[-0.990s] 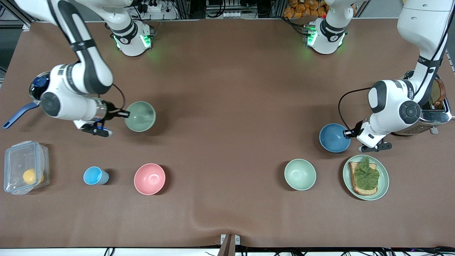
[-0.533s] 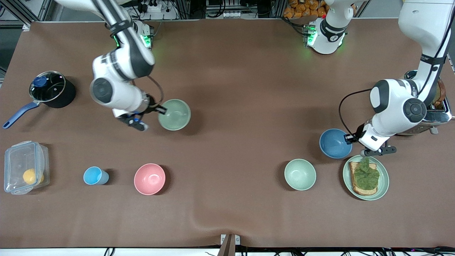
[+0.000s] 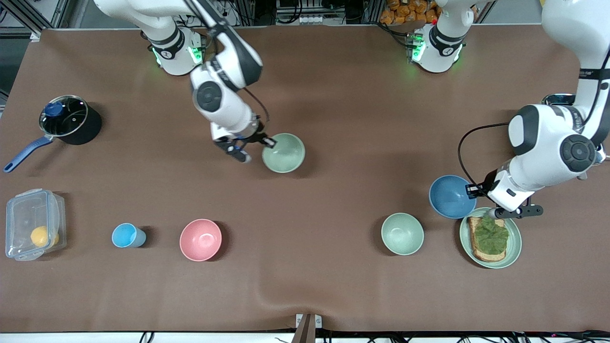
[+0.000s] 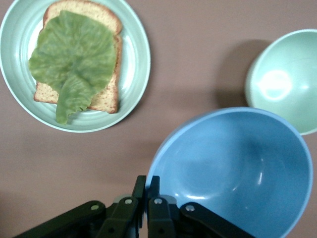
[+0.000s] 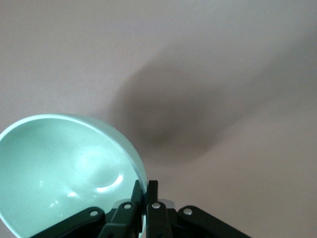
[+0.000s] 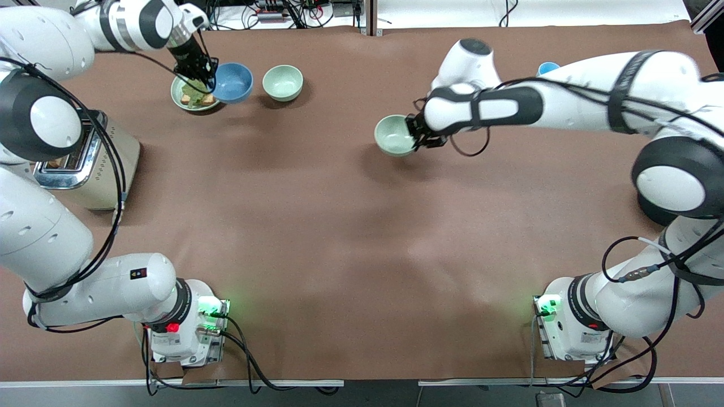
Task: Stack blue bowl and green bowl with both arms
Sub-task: 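Lift and carry the green bowl toward the table middle with the right gripper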
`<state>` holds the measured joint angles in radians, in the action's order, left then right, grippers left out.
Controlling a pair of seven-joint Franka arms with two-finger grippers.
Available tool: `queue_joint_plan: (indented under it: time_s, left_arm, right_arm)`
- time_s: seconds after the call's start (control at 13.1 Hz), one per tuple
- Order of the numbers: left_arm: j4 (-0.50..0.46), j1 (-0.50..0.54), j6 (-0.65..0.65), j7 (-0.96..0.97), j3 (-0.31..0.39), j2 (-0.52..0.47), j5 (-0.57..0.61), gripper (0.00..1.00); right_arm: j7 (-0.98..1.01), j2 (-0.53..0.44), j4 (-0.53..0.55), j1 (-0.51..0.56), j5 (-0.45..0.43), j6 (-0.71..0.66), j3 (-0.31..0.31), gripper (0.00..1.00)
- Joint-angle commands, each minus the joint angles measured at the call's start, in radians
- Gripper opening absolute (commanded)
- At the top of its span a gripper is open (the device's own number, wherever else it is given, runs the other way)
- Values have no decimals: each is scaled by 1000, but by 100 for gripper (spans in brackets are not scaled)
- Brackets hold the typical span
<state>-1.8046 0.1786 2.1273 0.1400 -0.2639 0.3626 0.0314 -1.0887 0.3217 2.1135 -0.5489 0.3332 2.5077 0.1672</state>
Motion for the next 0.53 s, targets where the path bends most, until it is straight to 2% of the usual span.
queue_joint_plan:
  time_s: [0.0, 0.15, 0.46]
  left_arm:
    - [120, -42, -121, 15, -3, 10, -4, 0]
    - [145, -71, -130, 29, -3, 16, -13, 0]
    - [214, -149, -167, 154, -3, 61, -13, 0]
  right_arm:
    - [-78, 80, -23, -78, 21, 117, -12, 0]
    - [-129, 123, -40, -115, 18, 173, -15, 0]
    - [-171, 154, -61, -157, 12, 186, -23, 0]
